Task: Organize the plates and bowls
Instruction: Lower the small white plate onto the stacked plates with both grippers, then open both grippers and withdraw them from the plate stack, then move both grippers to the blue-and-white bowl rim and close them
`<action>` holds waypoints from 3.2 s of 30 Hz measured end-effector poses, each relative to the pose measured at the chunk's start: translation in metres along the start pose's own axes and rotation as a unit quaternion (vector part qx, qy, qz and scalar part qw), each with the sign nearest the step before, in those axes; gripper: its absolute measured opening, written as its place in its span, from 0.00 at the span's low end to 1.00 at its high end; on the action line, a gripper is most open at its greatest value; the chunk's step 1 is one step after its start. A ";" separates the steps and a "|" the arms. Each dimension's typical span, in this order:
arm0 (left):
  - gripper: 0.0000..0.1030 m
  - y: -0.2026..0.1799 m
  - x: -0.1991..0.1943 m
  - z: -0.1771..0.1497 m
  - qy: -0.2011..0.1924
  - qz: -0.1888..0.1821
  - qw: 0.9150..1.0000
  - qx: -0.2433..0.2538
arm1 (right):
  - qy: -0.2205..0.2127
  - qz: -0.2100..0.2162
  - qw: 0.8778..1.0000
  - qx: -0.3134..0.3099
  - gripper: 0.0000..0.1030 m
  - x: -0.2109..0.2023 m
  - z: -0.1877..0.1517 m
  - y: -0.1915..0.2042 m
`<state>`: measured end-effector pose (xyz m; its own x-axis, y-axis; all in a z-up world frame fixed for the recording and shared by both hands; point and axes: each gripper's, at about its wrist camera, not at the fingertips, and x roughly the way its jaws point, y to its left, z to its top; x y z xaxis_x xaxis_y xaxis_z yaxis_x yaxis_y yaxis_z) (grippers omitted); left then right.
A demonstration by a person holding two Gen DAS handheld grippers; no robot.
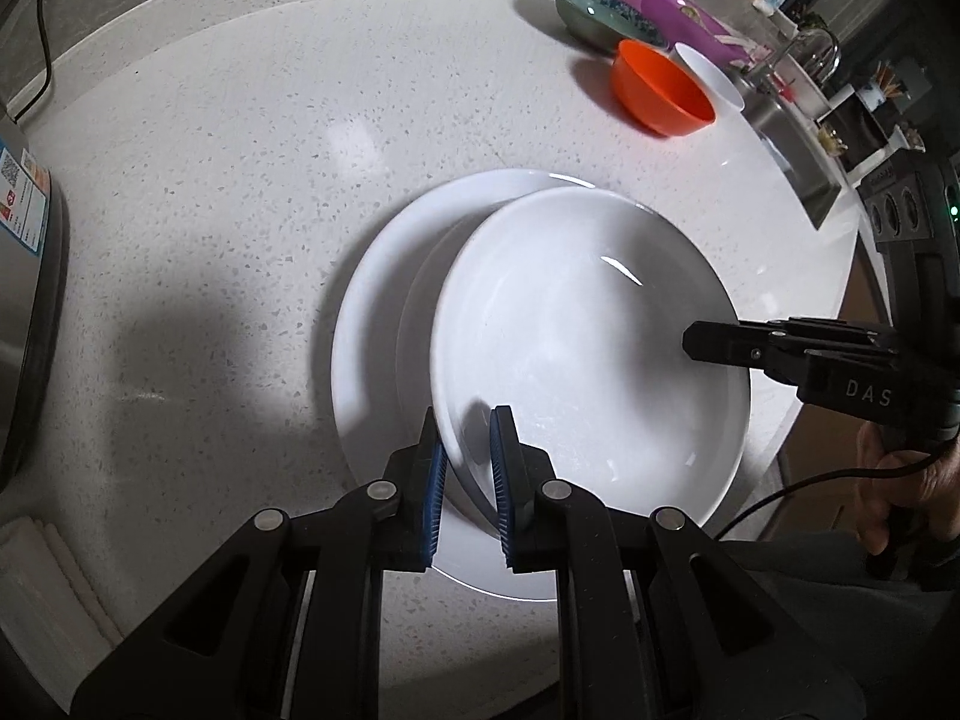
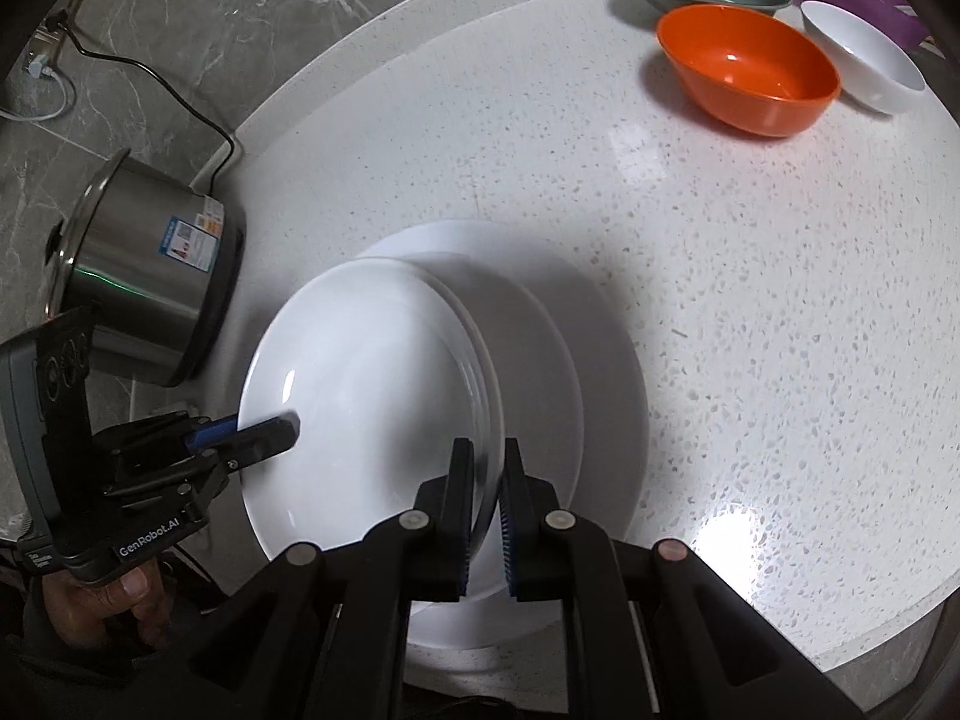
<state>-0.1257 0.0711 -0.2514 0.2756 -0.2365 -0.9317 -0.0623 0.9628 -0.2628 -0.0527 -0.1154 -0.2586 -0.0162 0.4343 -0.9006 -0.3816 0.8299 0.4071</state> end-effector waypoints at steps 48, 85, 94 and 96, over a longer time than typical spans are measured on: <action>1.00 0.024 -0.019 0.040 -0.114 -0.075 0.986 -0.094 | -0.134 -0.021 0.990 -0.033 0.75 -0.027 -0.011 -0.001; 0.98 -0.065 0.132 0.429 -0.024 0.018 0.999 -0.016 | -0.067 -0.082 0.994 0.006 0.59 -0.063 0.298 -0.189; 0.66 -0.076 0.169 0.437 -0.013 0.047 0.999 0.004 | -0.017 -0.113 0.993 0.016 0.47 -0.031 0.320 -0.193; 0.56 -0.079 0.175 0.440 -0.012 0.044 0.999 0.008 | -0.008 -0.114 0.993 0.020 0.46 -0.026 0.320 -0.196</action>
<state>0.3499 0.0115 -0.2834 0.2932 -0.1475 -0.9446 -0.0723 0.9818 -0.1758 0.3180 -0.1771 -0.2662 0.0805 0.2386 -0.9678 -0.3373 0.9202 0.1988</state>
